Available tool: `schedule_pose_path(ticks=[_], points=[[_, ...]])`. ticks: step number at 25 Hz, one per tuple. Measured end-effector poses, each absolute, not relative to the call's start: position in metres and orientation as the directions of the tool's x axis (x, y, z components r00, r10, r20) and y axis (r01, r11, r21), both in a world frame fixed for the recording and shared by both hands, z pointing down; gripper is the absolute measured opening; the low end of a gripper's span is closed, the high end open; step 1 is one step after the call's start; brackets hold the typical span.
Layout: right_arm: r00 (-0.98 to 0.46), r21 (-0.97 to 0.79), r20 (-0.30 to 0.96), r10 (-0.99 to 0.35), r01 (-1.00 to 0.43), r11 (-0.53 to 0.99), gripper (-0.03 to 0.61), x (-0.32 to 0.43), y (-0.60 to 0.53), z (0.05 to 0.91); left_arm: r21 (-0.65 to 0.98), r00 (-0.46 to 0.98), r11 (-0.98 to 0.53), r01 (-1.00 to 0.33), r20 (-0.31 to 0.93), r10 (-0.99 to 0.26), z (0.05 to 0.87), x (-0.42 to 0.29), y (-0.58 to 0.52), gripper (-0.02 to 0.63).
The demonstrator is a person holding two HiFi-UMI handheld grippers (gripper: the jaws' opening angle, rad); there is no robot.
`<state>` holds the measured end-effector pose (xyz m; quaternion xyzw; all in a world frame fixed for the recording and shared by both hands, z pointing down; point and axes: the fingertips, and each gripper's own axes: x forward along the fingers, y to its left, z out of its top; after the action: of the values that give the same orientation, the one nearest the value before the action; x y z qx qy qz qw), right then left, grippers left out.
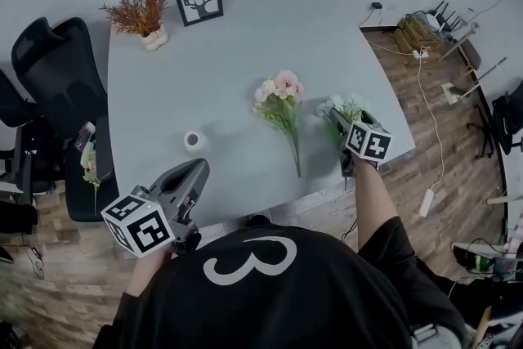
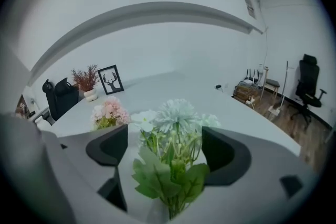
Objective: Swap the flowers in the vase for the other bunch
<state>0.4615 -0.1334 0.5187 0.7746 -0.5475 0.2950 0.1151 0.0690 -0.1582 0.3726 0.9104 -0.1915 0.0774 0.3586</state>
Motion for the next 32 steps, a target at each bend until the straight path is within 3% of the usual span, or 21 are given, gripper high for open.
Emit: schedule_pose_path(ticks=[4, 7, 13, 14, 18, 21, 25, 32], points=[[0.275, -0.068, 0.544, -0.793, -0.927, -0.368, 0.422, 0.453, -0.126, 0.496, 0.615, 0.915, -0.678, -0.403, 0.269, -0.299, 0.366, 0.058, -0.149, 0.012], [0.268, -0.039, 0.442, -0.856, -0.948, -0.317, 0.422, 0.434, -0.124, 0.46, 0.605, 0.918, -0.69, -0.396, 0.258, -0.301, 0.361, 0.051, -0.143, 0.012], [-0.122, -0.094, 0.135, -0.983, -0.989, 0.11, 0.415, 0.319, -0.126, 0.35, 0.583, 0.923, -0.716, -0.384, 0.23, -0.308, 0.342, 0.037, -0.126, 0.012], [-0.183, -0.096, 0.09, -0.979, -0.98, 0.175, 0.393, 0.297, -0.121, 0.333, 0.577, 0.925, -0.723, -0.38, 0.223, -0.308, 0.338, 0.035, -0.124, 0.012], [-0.379, -0.101, -0.025, -0.925, -0.92, 0.379, 0.066, 0.214, -0.092, 0.293, 0.56, 0.935, -0.749, -0.353, 0.191, -0.298, 0.326, 0.027, -0.108, 0.012], [-0.573, -0.149, -0.091, -0.814, -0.801, 0.58, 0.009, 0.149, -0.067, 0.28, 0.543, 0.945, -0.773, -0.327, 0.171, -0.28, 0.319, 0.02, -0.095, 0.012], [-0.675, -0.241, -0.072, -0.734, -0.702, 0.67, 0.009, 0.094, -0.048, 0.289, 0.52, 0.955, -0.801, -0.296, 0.147, -0.258, 0.312, 0.008, -0.078, 0.012], [-0.698, -0.289, 0.051, -0.714, -0.694, 0.659, 0.009, 0.05, -0.027, 0.319, 0.518, 0.968, -0.818, -0.249, 0.122, -0.217, 0.311, -0.006, -0.057, 0.011]])
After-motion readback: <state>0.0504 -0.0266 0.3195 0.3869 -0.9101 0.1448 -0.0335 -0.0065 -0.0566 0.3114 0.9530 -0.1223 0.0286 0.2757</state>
